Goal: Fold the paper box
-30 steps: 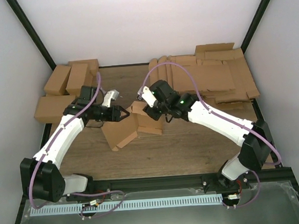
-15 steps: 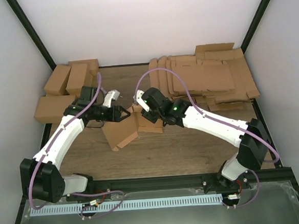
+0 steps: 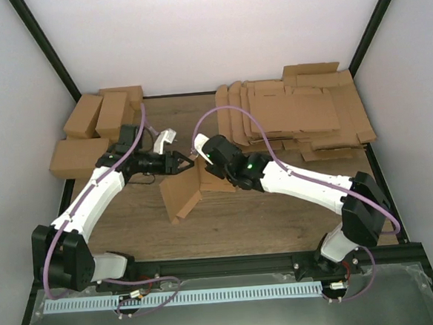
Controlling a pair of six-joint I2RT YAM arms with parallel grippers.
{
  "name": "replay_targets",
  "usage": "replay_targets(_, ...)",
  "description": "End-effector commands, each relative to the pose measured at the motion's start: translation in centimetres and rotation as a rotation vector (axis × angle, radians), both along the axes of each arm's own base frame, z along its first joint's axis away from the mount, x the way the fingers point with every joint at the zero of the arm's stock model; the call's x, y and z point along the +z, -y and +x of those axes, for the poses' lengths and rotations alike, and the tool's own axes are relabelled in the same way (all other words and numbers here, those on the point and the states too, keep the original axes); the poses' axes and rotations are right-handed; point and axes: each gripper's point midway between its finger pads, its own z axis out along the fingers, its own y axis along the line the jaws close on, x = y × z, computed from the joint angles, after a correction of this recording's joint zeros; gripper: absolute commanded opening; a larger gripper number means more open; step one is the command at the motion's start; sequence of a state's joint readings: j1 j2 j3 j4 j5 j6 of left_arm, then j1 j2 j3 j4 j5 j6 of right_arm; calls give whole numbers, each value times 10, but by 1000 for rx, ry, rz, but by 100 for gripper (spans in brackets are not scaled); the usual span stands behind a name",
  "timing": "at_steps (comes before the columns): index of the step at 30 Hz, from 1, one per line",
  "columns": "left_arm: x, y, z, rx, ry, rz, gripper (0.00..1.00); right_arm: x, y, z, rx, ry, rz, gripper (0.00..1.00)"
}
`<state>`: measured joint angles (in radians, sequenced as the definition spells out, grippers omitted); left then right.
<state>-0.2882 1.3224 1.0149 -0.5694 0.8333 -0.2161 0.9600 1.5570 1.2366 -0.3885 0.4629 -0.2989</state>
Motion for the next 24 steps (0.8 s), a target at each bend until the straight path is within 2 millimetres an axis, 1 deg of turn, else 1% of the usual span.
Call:
replay_targets(1,18,16,-9,-70,-1,-93,50,-47,-1,-13,40,-52,-116,25)
replay_targets(5,24,15,-4,-47,9,-99,51,-55,3,-8,28,-8,-143,21)
replay_targets(9,32,14,-1,-30,27,-106,60,-64,9,0,6,46,-182,13)
replay_targets(12,45,11,3,-3,55,-101,72,-63,9,5,-9,84,-192,9)
replay_targets(13,52,9,4,10,71,-99,75,-61,8,7,-12,85,-180,9)
replay_targets(15,74,0,7,54,124,-95,81,-58,7,9,-19,70,-151,5)
replay_targets(19,118,-26,12,189,255,-43,96,-52,15,15,-60,10,-74,1)
replay_targets(21,137,-39,12,255,315,-5,99,-49,21,19,-83,-40,-22,1)
replay_targets(24,157,-59,10,350,382,54,100,-53,32,23,-131,-140,59,1)
